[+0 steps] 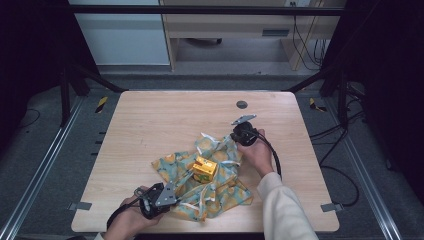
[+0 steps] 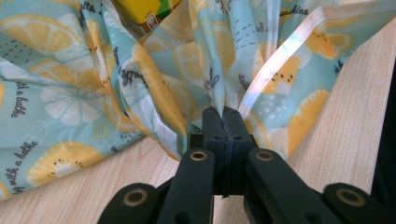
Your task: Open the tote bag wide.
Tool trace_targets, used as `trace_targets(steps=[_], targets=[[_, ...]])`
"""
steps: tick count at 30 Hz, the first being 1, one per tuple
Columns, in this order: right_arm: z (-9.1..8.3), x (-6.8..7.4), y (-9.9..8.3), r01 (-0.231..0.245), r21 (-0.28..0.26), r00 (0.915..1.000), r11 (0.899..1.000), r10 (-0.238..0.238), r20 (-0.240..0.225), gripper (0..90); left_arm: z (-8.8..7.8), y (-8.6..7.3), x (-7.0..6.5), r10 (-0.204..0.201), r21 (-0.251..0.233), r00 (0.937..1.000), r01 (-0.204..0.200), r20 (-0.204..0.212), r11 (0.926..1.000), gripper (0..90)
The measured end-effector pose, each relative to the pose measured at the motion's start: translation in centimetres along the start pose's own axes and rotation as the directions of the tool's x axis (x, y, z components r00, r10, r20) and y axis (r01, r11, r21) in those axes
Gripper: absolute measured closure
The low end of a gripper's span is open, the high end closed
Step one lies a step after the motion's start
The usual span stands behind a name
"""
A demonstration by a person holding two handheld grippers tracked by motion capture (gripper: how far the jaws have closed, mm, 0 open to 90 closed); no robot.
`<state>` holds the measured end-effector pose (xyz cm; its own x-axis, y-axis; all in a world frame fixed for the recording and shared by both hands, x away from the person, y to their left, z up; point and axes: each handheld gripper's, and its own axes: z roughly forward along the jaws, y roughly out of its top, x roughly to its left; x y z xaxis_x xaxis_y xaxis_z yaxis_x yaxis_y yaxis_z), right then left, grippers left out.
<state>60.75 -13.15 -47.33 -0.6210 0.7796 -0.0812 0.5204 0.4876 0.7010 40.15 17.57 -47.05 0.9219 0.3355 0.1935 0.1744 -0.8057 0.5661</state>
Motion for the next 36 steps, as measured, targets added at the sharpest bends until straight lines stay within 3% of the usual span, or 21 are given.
trace_targets(steps=[18, 29, 30, 31, 32, 35, 36], targets=[[-0.2, -0.2, 0.1, 0.01, 0.017, 0.9994, 1.0, -0.011, 0.034, 90.0, -0.4, -0.1, -0.3, 0.01, -0.002, 1.0, -0.01, 0.001, 0.9999, 90.0], [-0.2, 0.0, -0.2, -0.011, 0.025, 0.9999, 1.0, 0.011, 0.007, 90.0, -0.7, -0.3, -0.4, -0.008, -0.02, 0.9999, 0.008, -0.006, 0.9998, 90.0], [-0.3, 0.1, -0.3, -0.009, 0.02, 0.9999, 1.0, 0.009, -0.005, 86.3, -0.7, -0.3, -0.4, -0.011, -0.028, 0.9999, 0.011, -0.009, 0.9996, 88.4], [-0.5, 0.4, -0.1, -0.009, 0.019, 0.9999, 1.0, 0.009, -0.013, 74.4, -0.7, -0.3, -0.4, -0.016, -0.045, 0.9996, 0.016, -0.021, 0.9989, 80.2], [-0.5, 0.4, -0.1, -0.009, 0.019, 0.9999, 1.0, 0.009, -0.013, 74.4, -0.7, -0.2, -0.3, -0.017, -0.06, 0.9995, 0.015, -0.026, 0.9981, 80.2], [-1.7, 1.3, 0.3, 0.014, -0.009, 0.9998, 1.0, -0.015, -0.016, 58.2, -1.0, 0.1, -0.3, -0.04, -0.124, 0.9976, 0.032, -0.057, 0.9918, 62.4], [-1.7, 1.3, 0.3, 0.014, -0.009, 0.9998, 1.0, -0.015, -0.016, 58.2, -1.1, 0.3, -0.3, -0.043, -0.139, 0.9968, 0.034, -0.067, 0.9897, 62.4]])
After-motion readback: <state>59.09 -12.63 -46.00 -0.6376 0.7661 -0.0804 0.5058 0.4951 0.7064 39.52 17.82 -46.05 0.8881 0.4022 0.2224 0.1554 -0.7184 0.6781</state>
